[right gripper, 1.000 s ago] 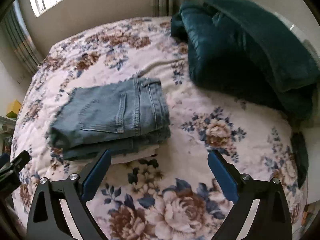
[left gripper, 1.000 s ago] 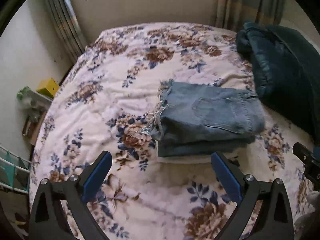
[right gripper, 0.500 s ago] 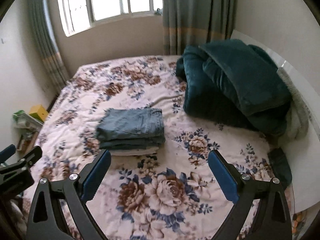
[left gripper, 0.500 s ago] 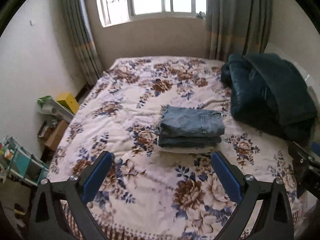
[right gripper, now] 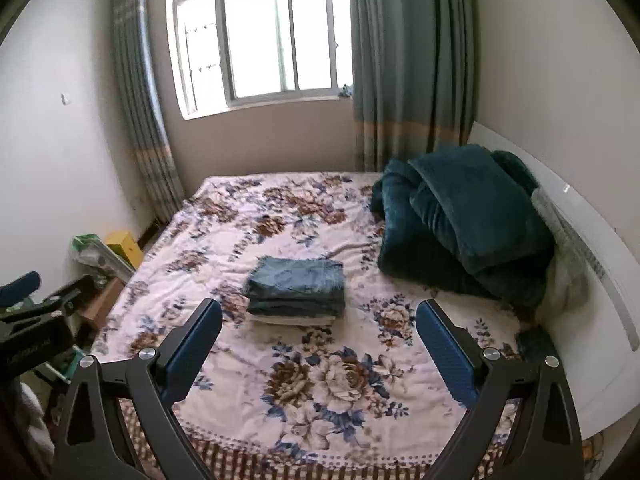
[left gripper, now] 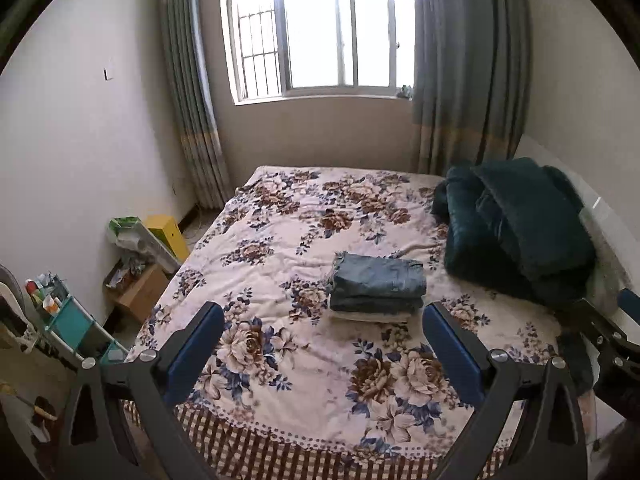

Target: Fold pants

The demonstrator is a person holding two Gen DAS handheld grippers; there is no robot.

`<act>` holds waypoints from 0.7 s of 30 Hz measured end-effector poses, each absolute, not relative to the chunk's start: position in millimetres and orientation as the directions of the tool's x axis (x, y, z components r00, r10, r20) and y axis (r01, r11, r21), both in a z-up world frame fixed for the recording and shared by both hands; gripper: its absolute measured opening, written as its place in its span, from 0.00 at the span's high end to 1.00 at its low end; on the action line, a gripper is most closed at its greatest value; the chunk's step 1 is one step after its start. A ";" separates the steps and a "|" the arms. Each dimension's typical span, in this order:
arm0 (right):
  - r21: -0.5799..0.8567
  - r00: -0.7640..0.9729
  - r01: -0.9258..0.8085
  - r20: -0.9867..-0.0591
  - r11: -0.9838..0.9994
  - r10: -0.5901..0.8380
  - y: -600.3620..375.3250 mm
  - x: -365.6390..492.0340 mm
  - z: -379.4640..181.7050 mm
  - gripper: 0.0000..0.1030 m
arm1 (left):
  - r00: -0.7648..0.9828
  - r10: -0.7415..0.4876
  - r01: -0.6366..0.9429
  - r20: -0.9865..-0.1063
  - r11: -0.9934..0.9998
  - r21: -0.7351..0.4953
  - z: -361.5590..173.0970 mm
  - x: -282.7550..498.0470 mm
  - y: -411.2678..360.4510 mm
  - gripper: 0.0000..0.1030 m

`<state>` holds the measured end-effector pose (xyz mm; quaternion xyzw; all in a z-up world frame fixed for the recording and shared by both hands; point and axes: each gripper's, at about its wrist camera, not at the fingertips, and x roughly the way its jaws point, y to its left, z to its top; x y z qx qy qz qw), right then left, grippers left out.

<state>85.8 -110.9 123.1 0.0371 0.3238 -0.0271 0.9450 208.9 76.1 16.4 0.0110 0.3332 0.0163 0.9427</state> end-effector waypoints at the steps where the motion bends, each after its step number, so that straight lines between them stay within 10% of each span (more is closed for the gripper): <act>1: 0.053 0.794 0.071 -0.607 0.996 -0.024 -107.6 76.7 130.2 0.03 | 0.781 0.035 -0.021 -0.624 0.999 0.029 20.3 202.0 77.4 0.01; 21: -0.026 0.770 0.106 -0.630 0.994 -0.099 -84.7 120.2 117.0 0.00 | 0.754 0.028 -0.001 -0.656 0.999 0.042 -20.2 237.8 84.9 0.00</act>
